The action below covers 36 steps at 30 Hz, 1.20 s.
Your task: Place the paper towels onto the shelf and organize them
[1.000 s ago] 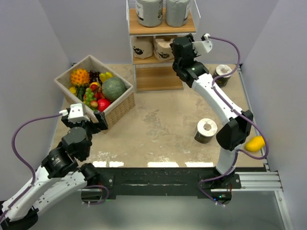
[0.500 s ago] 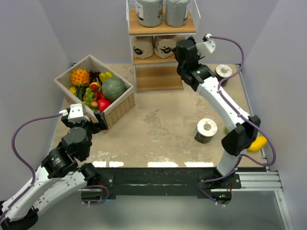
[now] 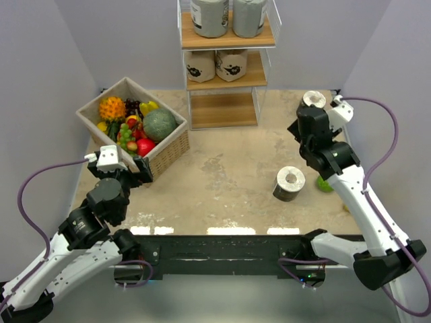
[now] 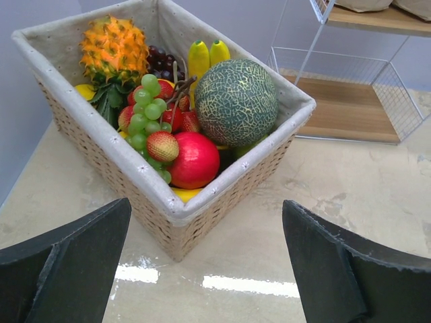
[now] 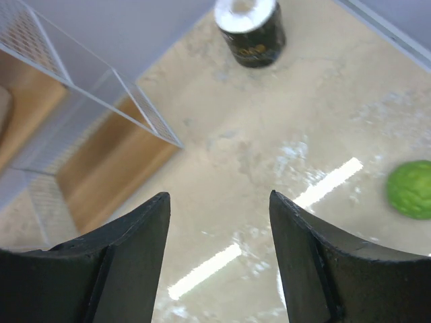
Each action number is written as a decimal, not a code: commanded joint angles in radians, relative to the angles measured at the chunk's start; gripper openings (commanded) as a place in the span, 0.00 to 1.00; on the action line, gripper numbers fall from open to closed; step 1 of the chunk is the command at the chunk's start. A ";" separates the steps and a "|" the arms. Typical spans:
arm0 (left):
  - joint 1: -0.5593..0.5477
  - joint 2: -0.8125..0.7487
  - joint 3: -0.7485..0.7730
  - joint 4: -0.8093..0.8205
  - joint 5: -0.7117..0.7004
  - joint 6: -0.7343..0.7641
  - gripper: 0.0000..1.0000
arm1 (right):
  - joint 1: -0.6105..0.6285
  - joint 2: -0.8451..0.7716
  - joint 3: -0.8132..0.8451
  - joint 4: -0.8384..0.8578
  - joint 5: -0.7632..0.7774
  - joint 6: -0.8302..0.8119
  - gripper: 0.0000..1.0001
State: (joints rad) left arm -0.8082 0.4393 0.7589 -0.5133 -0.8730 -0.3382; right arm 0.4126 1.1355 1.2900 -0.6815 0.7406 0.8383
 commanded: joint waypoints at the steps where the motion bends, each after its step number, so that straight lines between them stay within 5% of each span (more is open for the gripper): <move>1: 0.001 -0.001 -0.003 0.065 0.019 0.010 1.00 | -0.003 -0.045 -0.093 -0.127 -0.134 -0.065 0.66; 11: 0.000 -0.002 0.000 0.059 0.023 0.008 1.00 | -0.005 -0.005 -0.236 -0.199 -0.317 -0.122 0.62; 20: 0.001 0.009 -0.003 0.071 0.074 0.027 0.99 | -0.040 -0.022 -0.268 -0.208 -0.162 -0.102 0.61; 36: 0.000 0.076 0.007 0.062 0.128 0.033 0.97 | -0.285 -0.192 -0.492 0.046 -0.434 -0.209 0.68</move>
State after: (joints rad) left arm -0.8074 0.5228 0.7589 -0.4908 -0.7536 -0.3210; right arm 0.1333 1.0039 0.8131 -0.7490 0.3950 0.6907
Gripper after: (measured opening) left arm 0.975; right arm 0.677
